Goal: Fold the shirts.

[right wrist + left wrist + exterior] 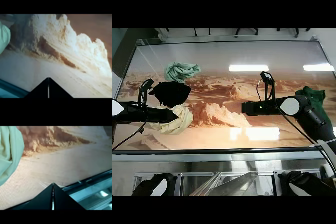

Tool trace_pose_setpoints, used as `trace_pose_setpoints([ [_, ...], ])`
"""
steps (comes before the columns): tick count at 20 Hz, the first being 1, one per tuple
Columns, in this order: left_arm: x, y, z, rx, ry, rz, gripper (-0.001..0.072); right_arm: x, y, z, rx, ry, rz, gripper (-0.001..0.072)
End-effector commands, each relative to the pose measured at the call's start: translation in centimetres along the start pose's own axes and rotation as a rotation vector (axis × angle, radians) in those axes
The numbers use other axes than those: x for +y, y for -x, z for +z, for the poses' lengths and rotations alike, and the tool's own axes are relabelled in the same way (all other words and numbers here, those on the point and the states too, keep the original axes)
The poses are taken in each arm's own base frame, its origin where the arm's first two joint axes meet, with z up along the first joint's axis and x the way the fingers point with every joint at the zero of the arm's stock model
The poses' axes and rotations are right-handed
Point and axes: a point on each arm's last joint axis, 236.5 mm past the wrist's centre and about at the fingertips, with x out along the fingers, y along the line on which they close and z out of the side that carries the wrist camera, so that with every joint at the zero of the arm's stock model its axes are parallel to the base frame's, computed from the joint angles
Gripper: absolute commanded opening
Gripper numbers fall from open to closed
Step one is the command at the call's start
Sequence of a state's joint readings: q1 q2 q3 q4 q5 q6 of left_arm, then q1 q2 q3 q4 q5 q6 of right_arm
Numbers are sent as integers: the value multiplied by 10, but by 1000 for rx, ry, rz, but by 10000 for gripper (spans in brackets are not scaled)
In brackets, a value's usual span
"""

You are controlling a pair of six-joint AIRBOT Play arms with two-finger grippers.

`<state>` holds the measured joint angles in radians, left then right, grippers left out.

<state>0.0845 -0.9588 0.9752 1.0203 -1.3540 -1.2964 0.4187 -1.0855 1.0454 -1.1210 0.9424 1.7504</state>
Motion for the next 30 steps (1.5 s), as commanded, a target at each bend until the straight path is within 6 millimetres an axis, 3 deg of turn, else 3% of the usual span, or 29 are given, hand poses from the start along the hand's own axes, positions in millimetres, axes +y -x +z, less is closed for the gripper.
trace_pose_setpoints([
  [1, 0, 0, 0, 0, -1, 0, 14, 0, 0, 0, 1, 0, 0, 25],
  [7, 0, 1, 3, -11, 2, 2, 14, 0, 0, 0, 1, 0, 0, 25],
  [13, 14, 2, 43, -174, 6, 53, 15, 0, 0, 0, 1, 0, 0, 26],
  [14, 24, -1, 45, -170, 4, 80, 15, 0, 0, 0, 1, 0, 0, 25],
  [17, 83, -4, 46, -151, 54, 248, 17, 0, 0, 0, 1, 0, 0, 25],
  [18, 99, -8, 41, -125, 123, 255, 211, 0, -1, 0, 2, -1, 0, 25],
  [19, 113, -13, 34, -98, 204, 254, 623, 0, -1, -1, 3, -1, -1, 25],
  [20, 127, -19, 26, -64, 290, 248, 703, -1, -1, -1, 4, -2, -1, 25],
  [23, 163, -40, -2, 64, 396, 236, 702, -2, -4, -1, 9, -3, -4, 25],
  [26, 188, -55, -10, 93, 465, 238, 702, -1, -3, -2, 13, -8, 1, 25],
  [30, 197, -74, -9, 104, 468, 242, 699, -4, -2, -22, 97, -7, -14, 25],
])
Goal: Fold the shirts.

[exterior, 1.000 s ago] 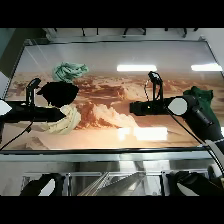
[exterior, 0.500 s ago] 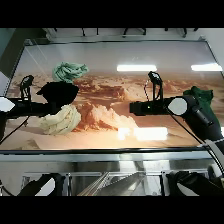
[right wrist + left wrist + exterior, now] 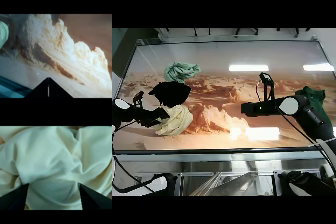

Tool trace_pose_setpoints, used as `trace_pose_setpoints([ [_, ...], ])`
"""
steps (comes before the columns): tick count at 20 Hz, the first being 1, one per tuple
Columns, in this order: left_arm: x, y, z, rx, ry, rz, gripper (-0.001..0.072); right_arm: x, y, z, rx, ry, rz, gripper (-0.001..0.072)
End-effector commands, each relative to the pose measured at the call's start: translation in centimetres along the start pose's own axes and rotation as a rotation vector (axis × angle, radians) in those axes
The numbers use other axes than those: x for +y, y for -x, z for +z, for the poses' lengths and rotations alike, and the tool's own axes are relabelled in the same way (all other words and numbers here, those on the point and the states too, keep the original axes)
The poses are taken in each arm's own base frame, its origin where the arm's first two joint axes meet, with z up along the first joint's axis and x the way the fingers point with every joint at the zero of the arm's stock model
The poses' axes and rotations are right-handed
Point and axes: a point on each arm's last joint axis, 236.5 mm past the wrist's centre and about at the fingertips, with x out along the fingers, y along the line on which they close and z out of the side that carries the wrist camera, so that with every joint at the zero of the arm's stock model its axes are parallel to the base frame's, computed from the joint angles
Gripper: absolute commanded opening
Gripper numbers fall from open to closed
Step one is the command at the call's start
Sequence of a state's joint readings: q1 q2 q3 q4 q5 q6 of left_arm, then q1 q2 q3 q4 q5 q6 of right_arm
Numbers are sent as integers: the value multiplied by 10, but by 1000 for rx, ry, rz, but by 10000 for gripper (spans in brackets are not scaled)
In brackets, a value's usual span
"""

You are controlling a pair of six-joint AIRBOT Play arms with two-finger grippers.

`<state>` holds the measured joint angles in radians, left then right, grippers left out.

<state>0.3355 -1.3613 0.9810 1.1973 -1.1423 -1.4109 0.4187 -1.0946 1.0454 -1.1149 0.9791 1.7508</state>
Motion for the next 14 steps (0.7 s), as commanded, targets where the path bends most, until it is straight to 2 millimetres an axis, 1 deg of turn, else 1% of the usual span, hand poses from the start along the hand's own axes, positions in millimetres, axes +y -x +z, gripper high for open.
trace_pose_setpoints([
  [1, 5, -20, 2, 24, 2, 13, 537, -3, 0, -15, 62, 0, -11, 25],
  [2, 1, -23, 2, 25, -16, 11, 250, -3, 0, -16, 68, 0, -12, 25],
  [3, -4, -25, 3, 22, -42, 12, 12, -3, 0, -17, 70, 0, -12, 25],
  [4, -10, -24, 3, 16, -67, 10, 14, -3, 0, -17, 70, -1, -12, 25],
  [6, -25, -12, 3, -11, -128, 6, 15, -3, 0, -16, 70, -1, -11, 25],
  [8, -45, 13, 4, -76, -181, -4, 14, -3, 0, -17, 73, 0, -13, 25],
  [9, -60, 30, 0, -106, -216, -17, 14, -4, 1, -20, 86, -1, -15, 25],
  [10, -79, 45, -7, -130, -248, -51, 15, -4, 2, -25, 105, -1, -18, 25],
  [11, -107, 62, -18, -157, -281, -114, 14, -5, 4, -31, 129, 1, -23, 25],
  [12, -138, 78, -29, -183, -318, -191, 14, -5, 7, -35, 141, 7, -26, 25],
  [13, -172, 92, -42, -213, -369, -268, 14, -5, 13, -34, 129, 28, -29, 25],
  [14, -202, 101, -53, -244, -412, -325, 14, -3, 20, -30, 100, 71, -27, 25],
])
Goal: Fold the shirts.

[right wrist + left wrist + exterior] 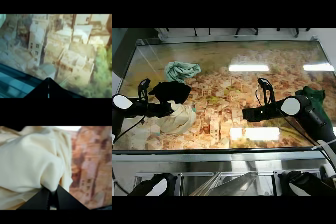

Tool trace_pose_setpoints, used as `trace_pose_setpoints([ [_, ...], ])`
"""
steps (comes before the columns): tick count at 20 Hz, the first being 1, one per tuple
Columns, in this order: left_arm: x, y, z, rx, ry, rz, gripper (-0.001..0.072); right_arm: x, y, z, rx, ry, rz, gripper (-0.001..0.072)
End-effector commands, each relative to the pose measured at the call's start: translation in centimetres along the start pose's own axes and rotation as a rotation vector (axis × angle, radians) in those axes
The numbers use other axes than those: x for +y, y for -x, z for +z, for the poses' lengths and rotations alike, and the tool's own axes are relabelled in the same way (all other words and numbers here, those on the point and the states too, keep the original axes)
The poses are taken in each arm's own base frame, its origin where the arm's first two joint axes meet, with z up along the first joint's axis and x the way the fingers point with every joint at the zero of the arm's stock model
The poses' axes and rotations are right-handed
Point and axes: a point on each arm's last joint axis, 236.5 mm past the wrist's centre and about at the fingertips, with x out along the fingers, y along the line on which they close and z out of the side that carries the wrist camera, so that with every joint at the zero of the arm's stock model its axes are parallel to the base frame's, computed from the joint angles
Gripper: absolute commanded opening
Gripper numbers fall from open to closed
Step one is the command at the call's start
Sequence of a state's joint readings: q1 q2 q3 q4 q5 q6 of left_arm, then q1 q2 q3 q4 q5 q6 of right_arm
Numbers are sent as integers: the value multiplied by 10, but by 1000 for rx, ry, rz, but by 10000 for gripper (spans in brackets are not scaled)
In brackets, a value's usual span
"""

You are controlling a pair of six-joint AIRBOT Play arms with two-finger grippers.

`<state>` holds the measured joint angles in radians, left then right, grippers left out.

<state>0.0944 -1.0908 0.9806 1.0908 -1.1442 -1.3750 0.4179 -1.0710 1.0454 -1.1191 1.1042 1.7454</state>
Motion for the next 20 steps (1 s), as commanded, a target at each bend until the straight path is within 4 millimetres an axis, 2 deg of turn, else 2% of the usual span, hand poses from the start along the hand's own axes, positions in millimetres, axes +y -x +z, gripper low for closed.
trace_pose_setpoints([
  [1, -116, 29, 0, -131, -125, -210, 14, -2, 20, -2, -33, 78, -25, 25],
  [3, -169, 16, -3, -166, -146, -285, 14, -12, 43, 3, -88, 99, -68, 25],
  [5, -213, -13, -18, -136, -151, -347, 14, -30, 68, 0, -113, 89, -122, 25],
  [9, -299, -67, -63, -27, -254, -437, 15, -95, 127, -3, -198, 3, -316, 25],
  [12, -353, -98, -91, 58, -336, -479, 14, -129, 163, 2, -294, -71, -393, 25],
  [14, -371, -113, -100, 111, -368, -486, 15, -143, 173, 2, -317, -123, -416, 25],
  [16, -376, -119, -104, 179, -392, -481, 14, -148, 173, 3, -316, -136, -422, 25],
  [19, -370, -111, -98, 252, -452, -477, 15, -149, 163, 6, -289, -135, -407, 25],
  [20, -367, -105, -95, 261, -474, -479, 75, -151, 158, 8, -278, -141, -402, 25],
])
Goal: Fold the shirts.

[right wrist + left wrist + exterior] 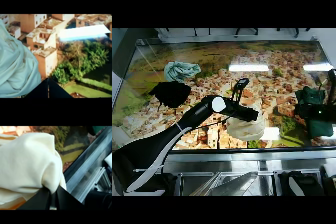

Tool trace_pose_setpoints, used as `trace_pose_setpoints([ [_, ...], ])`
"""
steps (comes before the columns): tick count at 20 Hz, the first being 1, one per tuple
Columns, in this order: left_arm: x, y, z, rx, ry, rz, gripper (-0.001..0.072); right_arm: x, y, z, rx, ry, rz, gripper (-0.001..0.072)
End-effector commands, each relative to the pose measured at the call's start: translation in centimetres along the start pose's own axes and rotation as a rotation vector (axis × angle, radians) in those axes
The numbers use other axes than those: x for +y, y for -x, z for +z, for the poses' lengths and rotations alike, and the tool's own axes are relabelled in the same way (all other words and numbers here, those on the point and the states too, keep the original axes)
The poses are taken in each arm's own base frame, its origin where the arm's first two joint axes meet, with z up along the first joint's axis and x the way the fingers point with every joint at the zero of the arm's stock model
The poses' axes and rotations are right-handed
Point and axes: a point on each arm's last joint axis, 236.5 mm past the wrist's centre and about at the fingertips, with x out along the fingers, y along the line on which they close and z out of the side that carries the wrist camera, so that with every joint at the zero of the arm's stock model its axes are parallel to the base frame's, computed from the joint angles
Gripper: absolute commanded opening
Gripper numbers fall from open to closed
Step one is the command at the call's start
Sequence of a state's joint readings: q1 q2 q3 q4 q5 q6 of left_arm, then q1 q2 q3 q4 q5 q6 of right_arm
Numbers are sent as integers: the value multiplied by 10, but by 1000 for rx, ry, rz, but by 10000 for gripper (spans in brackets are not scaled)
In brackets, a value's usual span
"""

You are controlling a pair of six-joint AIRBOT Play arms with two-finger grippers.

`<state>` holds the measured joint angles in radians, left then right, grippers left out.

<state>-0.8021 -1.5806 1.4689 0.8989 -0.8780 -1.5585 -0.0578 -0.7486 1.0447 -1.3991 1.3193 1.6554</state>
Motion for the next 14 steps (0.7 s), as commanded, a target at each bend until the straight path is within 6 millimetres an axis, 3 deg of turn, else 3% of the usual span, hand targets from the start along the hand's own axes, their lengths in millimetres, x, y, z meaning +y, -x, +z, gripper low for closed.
trace_pose_setpoints([
  [1, -1, 13, -5, 107, -54, -14, 440, -4, -12, 1, 29, -16, 0, 25],
  [2, 1, 23, -6, 127, -46, -15, 674, -2, -19, 0, 50, -24, 11, 25],
  [5, 28, 70, -35, 263, -90, 54, 672, 13, -30, -3, 95, -45, 77, 25],
  [8, 96, 115, -59, 239, -70, 248, 671, 22, -32, -3, 101, -3, 121, 26],
  [12, 166, 99, -98, 118, 159, 190, 670, 24, -32, -3, 102, 6, 131, 26],
  [14, 195, 86, -98, 68, 277, 125, 672, 36, -30, -3, 103, -9, 180, 25],
])
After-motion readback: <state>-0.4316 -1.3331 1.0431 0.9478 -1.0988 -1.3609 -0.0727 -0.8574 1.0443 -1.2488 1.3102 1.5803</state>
